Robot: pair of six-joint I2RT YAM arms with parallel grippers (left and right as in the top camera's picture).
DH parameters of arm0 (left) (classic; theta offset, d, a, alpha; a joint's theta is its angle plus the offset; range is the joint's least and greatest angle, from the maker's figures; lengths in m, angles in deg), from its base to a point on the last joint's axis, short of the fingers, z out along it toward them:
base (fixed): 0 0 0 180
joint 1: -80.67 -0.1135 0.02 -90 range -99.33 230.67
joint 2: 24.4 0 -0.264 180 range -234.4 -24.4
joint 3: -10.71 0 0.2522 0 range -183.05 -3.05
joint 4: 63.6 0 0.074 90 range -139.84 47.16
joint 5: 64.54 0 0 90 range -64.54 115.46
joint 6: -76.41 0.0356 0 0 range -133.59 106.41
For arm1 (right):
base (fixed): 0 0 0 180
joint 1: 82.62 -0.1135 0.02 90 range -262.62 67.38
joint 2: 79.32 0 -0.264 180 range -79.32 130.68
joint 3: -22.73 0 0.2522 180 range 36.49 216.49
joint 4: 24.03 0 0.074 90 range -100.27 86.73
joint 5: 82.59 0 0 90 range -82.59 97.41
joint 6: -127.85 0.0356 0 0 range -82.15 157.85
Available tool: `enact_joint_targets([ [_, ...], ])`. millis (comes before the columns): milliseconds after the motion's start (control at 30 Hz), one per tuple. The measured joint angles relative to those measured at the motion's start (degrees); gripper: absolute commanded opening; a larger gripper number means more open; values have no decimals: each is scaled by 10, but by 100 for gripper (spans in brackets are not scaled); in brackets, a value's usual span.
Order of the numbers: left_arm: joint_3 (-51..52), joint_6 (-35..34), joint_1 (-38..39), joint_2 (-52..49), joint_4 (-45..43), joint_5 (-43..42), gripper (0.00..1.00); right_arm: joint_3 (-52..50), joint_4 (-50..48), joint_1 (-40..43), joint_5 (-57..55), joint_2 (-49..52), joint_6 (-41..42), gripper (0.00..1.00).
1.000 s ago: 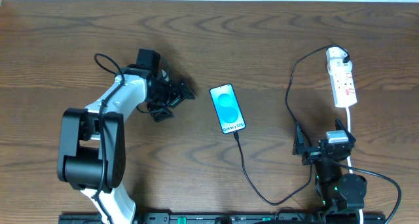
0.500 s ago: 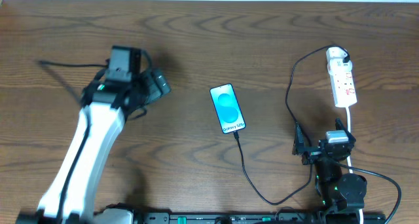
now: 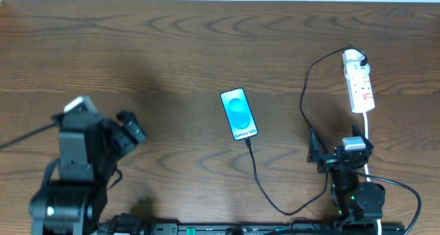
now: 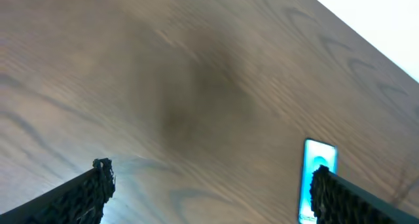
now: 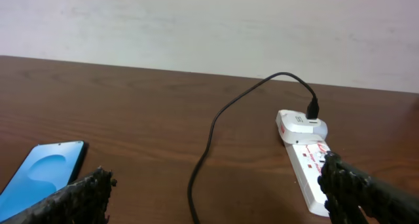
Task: Plug charger to phone and switch on socket
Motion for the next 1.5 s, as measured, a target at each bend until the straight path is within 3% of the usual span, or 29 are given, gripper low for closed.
enact_joint_targets([
  [433,232,-17,-31,198,-94,-2,98,0,0,0,0,0,0,99],
  [767,339,-28,-31,319,-152,-2,98,0,0,0,0,0,0,99],
  [1300,516,-32,-31,427,-318,-2,98,0,0,0,0,0,0,99],
  [1500,527,-32,-31,440,-363,8,98,0,0,0,0,0,0,99],
])
